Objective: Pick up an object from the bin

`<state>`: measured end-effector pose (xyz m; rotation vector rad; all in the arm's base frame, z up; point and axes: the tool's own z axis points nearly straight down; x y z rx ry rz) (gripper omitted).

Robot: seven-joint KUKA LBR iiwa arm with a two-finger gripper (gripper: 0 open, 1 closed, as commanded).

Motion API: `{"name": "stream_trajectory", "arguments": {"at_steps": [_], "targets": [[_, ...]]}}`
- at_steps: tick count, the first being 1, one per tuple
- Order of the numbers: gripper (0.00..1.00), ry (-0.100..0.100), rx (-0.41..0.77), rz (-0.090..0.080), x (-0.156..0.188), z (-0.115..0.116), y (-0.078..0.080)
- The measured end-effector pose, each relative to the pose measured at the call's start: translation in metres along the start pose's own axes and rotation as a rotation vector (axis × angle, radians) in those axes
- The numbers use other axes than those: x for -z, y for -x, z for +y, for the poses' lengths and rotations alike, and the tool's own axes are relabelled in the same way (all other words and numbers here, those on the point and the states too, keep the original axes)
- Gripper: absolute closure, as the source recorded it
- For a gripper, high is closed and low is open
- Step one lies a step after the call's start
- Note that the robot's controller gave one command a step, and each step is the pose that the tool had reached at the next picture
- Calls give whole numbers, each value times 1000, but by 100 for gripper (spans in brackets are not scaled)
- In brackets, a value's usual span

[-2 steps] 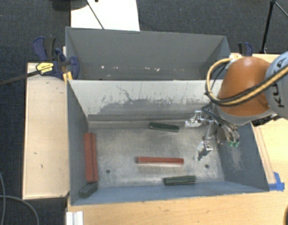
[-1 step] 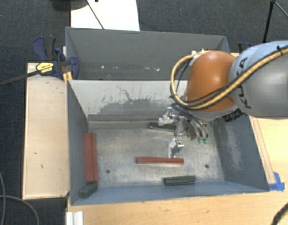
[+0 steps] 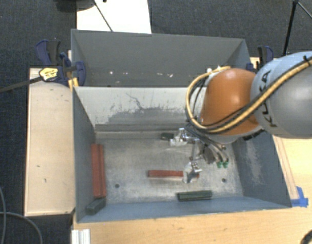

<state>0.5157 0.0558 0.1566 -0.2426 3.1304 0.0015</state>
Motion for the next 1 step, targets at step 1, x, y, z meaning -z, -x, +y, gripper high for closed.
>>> {"name": "stream_trajectory", "arguments": {"at_steps": [1], "targets": [[0,0,-139,-5,-73,16,-2]]}}
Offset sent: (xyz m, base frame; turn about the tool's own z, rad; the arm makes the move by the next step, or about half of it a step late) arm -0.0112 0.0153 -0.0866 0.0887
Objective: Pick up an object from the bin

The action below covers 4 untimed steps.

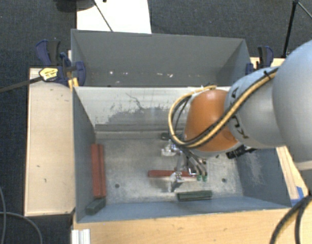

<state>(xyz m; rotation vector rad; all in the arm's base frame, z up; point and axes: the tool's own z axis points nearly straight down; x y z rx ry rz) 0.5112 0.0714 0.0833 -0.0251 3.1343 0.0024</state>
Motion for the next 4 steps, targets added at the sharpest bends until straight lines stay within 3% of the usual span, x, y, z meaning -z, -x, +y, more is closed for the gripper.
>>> {"name": "stream_trajectory", "arguments": {"at_steps": [1,4], "targets": [[100,1,46,-16,-9,1,0],[100,0,47,3,0,0,-3]]}}
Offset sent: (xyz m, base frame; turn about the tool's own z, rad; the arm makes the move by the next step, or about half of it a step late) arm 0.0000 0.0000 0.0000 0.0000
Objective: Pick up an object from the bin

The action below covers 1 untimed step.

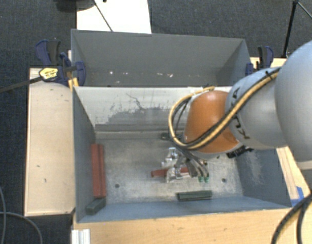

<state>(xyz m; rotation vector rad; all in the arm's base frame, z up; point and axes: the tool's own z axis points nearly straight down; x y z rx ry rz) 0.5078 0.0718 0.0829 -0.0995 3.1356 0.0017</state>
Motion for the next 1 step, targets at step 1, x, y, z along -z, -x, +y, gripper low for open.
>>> {"name": "stream_trajectory", "arguments": {"at_steps": [1], "targets": [[100,0,0,4,10,0,0]]}}
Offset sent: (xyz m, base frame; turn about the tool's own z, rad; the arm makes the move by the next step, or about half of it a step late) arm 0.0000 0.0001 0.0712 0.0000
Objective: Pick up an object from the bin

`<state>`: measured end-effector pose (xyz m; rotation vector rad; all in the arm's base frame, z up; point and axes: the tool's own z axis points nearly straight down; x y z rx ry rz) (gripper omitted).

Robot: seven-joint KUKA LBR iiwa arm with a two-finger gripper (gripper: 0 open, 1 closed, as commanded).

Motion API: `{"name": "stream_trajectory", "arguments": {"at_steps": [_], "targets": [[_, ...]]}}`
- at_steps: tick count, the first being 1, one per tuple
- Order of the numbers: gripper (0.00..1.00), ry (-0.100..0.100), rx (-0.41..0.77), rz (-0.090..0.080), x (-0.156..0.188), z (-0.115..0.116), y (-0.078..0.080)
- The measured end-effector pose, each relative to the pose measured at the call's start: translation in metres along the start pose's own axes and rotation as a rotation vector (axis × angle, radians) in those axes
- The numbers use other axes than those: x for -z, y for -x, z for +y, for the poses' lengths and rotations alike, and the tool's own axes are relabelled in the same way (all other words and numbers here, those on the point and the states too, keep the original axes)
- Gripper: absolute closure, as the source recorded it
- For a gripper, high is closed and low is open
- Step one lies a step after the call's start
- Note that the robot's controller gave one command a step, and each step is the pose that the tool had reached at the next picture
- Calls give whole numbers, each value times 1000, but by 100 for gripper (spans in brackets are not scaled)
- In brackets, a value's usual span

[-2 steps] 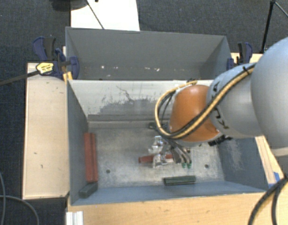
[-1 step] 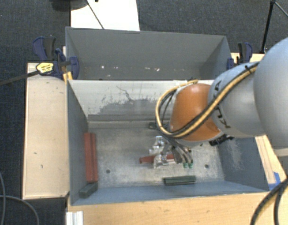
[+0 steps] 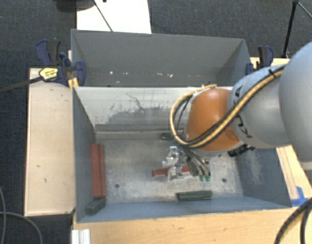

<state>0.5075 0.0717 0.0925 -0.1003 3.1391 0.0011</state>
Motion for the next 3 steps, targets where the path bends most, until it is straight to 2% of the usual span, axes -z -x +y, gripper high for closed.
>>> {"name": "stream_trajectory", "arguments": {"at_steps": [1,3], "targets": [[100,0,1,4,13,0,-1],[100,0,2,-2,44,0,1]]}}
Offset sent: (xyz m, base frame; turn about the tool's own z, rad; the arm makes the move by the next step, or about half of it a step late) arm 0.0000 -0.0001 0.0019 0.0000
